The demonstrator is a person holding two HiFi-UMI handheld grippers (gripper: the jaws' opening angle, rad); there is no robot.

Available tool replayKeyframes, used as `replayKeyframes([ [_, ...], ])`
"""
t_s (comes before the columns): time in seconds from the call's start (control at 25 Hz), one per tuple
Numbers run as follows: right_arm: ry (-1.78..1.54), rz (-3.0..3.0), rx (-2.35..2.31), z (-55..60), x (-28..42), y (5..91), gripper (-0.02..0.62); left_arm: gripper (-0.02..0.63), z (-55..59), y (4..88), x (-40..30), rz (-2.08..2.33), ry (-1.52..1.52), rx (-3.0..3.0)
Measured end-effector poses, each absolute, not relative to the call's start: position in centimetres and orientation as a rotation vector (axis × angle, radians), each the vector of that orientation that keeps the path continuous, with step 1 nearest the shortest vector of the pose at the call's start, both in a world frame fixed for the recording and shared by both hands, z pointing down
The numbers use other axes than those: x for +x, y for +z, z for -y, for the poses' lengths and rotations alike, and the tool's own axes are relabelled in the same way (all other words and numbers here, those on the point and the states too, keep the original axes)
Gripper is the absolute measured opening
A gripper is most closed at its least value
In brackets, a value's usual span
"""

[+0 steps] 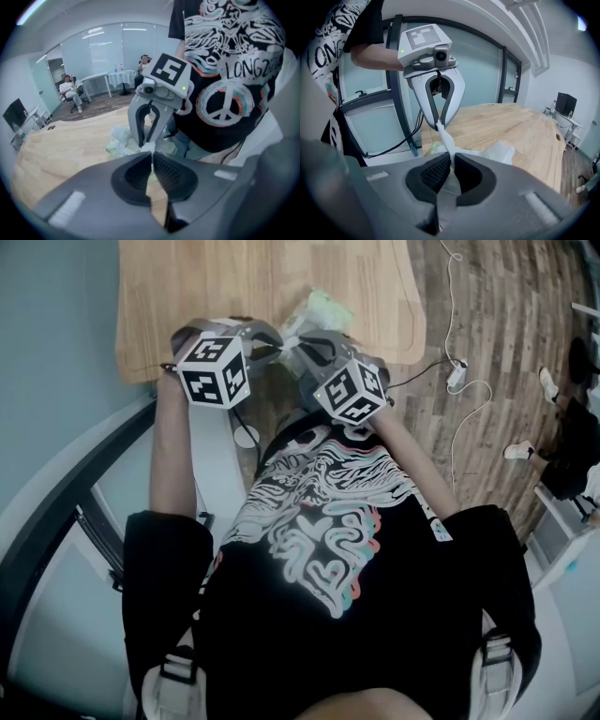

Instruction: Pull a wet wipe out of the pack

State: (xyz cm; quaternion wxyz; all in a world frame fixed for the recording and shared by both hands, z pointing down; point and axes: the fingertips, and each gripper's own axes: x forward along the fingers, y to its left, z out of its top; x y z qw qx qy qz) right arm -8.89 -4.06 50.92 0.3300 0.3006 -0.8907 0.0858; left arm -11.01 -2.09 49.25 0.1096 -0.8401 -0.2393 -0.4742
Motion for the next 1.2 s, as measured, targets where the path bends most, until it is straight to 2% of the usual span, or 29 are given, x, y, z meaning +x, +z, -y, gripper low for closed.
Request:
replayKeyframes([
  [1.2,0.010,2.312,0.704,4.0,-10.7,49.9,0.037,0.000,1.9,48.8,-12.4,0.612,-1.372,-2.555],
])
